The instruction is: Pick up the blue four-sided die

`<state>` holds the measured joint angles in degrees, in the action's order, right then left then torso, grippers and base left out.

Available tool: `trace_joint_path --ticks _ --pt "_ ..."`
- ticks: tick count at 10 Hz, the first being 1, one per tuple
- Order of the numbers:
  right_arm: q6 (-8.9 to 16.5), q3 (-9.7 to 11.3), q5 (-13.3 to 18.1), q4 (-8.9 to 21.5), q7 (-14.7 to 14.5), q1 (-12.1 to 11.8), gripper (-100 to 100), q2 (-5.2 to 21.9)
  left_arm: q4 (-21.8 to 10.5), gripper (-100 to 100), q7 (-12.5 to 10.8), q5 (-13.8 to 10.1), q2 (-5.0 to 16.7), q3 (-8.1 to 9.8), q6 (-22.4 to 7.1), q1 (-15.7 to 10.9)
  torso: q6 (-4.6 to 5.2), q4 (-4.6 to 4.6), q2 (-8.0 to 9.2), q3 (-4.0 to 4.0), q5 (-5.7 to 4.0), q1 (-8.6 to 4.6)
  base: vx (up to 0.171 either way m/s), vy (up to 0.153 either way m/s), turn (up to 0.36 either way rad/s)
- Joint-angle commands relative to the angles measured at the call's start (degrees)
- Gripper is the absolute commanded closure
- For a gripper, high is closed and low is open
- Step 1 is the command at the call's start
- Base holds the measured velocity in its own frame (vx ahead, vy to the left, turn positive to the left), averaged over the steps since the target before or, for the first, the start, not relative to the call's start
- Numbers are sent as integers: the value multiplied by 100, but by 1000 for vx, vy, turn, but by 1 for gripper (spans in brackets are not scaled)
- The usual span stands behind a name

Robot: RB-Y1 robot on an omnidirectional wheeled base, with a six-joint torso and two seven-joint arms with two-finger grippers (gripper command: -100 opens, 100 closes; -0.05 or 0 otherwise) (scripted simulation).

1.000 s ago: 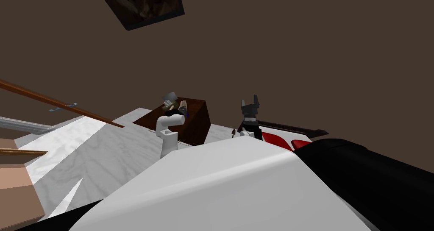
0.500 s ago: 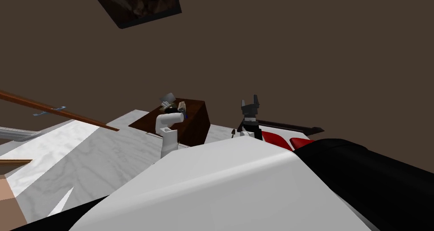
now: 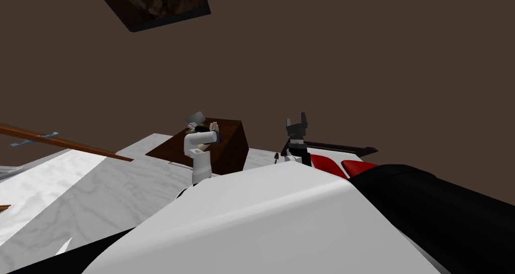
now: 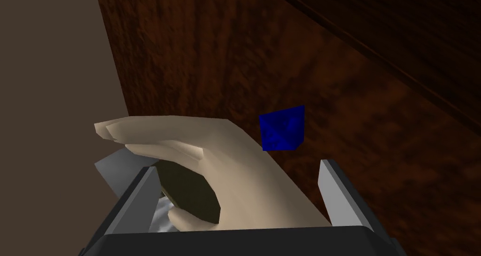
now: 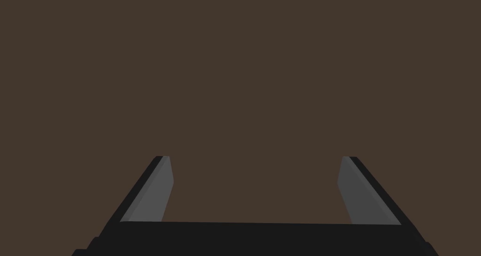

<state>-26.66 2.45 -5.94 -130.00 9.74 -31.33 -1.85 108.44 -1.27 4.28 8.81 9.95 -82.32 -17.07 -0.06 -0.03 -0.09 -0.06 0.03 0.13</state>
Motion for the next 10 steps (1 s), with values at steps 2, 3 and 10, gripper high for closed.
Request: trace_joint_path --ticks 2,3,10 --pt "0 0 0 0 0 0 0 0 -206 -100 17 35 -27 212 -406 -156 -2 0 0 0 0 -1 27 33 -62" --pt "0 0 0 0 0 0 0 0 -206 -100 17 35 -27 212 -471 -156 -1 0 0 0 0 1 24 30 -54" --pt "0 0 0 0 0 -1 0 0 -794 -100 42 193 -196 775 -1505 -617 -3 -1 -2 -2 0 -3 33 37 -75"
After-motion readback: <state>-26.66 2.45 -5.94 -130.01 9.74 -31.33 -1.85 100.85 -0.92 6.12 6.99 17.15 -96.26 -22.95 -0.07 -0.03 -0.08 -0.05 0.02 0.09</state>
